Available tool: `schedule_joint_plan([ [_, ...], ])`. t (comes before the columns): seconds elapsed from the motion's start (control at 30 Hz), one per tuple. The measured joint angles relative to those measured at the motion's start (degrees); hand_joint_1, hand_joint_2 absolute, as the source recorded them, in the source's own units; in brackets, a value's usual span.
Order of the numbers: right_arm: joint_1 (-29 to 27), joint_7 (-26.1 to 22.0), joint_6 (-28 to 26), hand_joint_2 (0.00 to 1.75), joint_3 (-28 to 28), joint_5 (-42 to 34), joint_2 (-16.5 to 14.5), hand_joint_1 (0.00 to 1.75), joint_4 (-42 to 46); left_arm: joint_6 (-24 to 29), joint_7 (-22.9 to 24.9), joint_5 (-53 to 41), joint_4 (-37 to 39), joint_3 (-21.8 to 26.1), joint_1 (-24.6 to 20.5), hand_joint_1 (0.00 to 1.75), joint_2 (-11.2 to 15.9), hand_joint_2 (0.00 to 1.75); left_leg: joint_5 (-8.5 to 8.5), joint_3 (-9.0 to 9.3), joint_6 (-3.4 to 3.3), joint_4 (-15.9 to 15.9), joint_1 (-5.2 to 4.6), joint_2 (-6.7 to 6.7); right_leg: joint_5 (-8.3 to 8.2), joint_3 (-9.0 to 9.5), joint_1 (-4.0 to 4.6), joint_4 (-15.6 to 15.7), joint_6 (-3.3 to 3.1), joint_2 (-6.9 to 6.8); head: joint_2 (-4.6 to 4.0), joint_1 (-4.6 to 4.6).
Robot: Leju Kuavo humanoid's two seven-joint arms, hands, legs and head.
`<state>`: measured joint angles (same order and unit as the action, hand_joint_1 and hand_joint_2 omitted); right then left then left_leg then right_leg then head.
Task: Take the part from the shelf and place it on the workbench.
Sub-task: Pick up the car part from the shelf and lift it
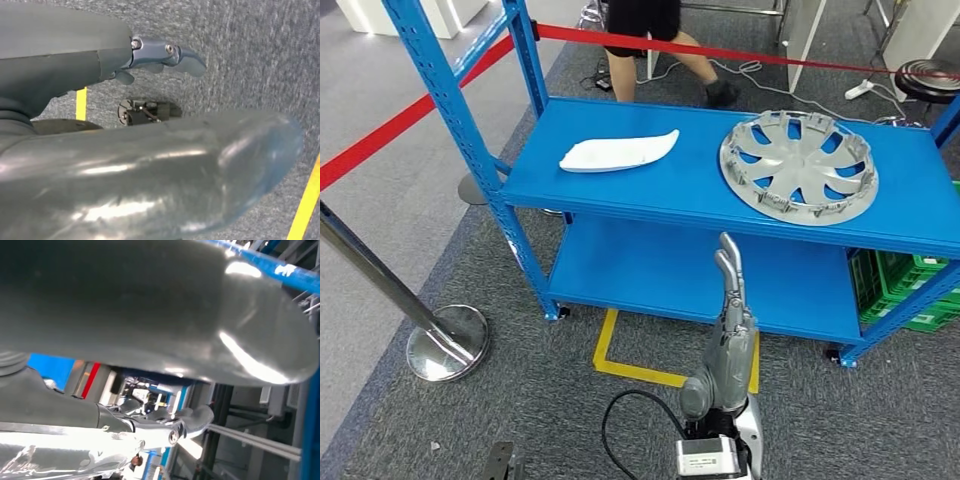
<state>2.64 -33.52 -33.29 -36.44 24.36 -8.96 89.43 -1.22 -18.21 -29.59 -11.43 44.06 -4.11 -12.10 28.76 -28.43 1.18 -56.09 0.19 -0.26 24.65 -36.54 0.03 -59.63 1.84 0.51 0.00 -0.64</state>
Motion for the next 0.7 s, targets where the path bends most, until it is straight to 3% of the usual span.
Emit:
schedule_joint_plan([
  [0.1,0.0,0.0,0.0,0.0,0.0,0.0,0.0,0.0,0.0,0.1,-0.1,0.0,0.0,0.0,-0.1,0.0,0.0,0.0,0.24,0.37,0.8,-0.7,0.0,0.07,-0.28,0.97,-0.06,0.2,-1.3,0.07,0.0,-0.16],
  [0.13,0.0,0.0,-0.1,0.0,0.0,0.1,0.0,0.0,0.0,0.4,0.0,0.0,0.0,0.0,-0.2,0.0,0.0,0.0,0.62,-0.36,1.03,-2.2,0.02,0.08,-0.25,1.37,-0.15,0.3,-1.57,0.06,0.0,-0.27],
  [0.17,0.0,0.0,-0.1,0.0,0.0,0.1,0.0,0.0,0.0,0.8,0.1,0.0,0.0,0.0,-0.3,0.0,0.0,0.0,1.51,-1.88,1.3,-4.8,0.06,0.09,-0.13,1.67,-0.24,0.4,-1.78,0.02,0.0,-0.38],
  [0.27,0.0,0.0,-0.3,0.0,0.0,0.1,0.0,0.0,0.0,2.1,0.5,-0.1,0.0,0.1,-0.2,0.0,0.0,0.0,5.52,-8.66,1.8,-14.7,0.13,0.1,0.47,2.0,-0.21,0.5,-2.2,0.13,0.0,-0.52],
  [0.3,0.0,0.0,-0.3,0.0,0.0,0.1,0.0,0.0,0.0,2.4,0.6,-0.1,0.0,0.2,-0.1,0.0,0.0,0.0,5.43,-10.03,1.78,-15.8,0.13,0.1,0.68,2.2,-0.2,0.5,-2.24,0.25,0.0,-0.51],
  [0.33,0.0,0.0,-0.3,0.0,0.0,0.1,0.0,0.0,0.0,2.5,0.7,-0.1,0.0,0.2,0.0,0.0,0.0,0.0,4.03,-10.42,1.68,-14.9,0.13,0.1,0.91,2.49,-0.2,0.5,-2.22,0.37,0.0,-0.53],
  [0.37,0.0,0.0,-0.3,0.0,0.0,0.1,0.0,0.0,0.0,2.7,0.8,-0.1,0.0,0.3,0.0,0.0,0.0,0.0,1.49,-9.87,1.5,-12.2,0.12,0.1,1.16,2.88,-0.2,0.5,-2.14,0.46,0.0,-0.53],
  [0.4,0.0,0.0,-0.3,0.0,0.0,0.1,0.0,0.0,0.0,2.8,0.8,-0.1,0.0,0.3,0.0,0.0,0.0,0.0,-1.51,-8.73,1.24,-8.5,0.09,0.13,1.41,3.25,-0.2,0.5,-2.01,0.51,0.0,-0.53],
  [0.47,0.0,0.0,-0.4,0.0,0.0,0.1,0.0,0.0,0.0,2.9,0.9,-0.1,0.0,0.3,-0.1,0.0,0.0,0.0,-4.41,-6.78,0.72,-2.4,-0.08,0.19,1.89,3.69,-0.05,0.5,-1.55,0.54,0.0,-0.54],
  [0.6,0.0,0.0,-0.6,0.0,0.0,0.2,0.0,0.0,0.0,3.3,1.1,-0.2,0.0,0.4,-0.1,0.0,-0.1,0.0,-4.99,-5.89,-0.36,-0.3,-0.13,0.13,2.72,3.76,0.02,0.6,-0.19,0.44,0.0,-0.57],
  [0.67,0.0,0.0,-0.6,0.0,0.0,0.2,0.0,0.0,0.0,3.4,1.1,-0.2,0.0,0.4,-0.2,0.0,-0.2,0.0,-5.11,-5.44,-1.01,0.1,0.13,0.16,4.83,2.64,-0.01,-2.4,0.47,0.21,0.0,-0.26],
  [0.7,0.0,0.0,-0.7,0.0,0.0,0.2,0.0,0.0,0.0,3.4,1.0,-0.2,0.0,0.4,-0.2,0.0,-0.2,0.0,-5.04,-5.34,-1.21,0.1,0.16,0.18,6.67,1.05,-0.08,-5.8,0.72,0.09,0.0,-0.07],
])
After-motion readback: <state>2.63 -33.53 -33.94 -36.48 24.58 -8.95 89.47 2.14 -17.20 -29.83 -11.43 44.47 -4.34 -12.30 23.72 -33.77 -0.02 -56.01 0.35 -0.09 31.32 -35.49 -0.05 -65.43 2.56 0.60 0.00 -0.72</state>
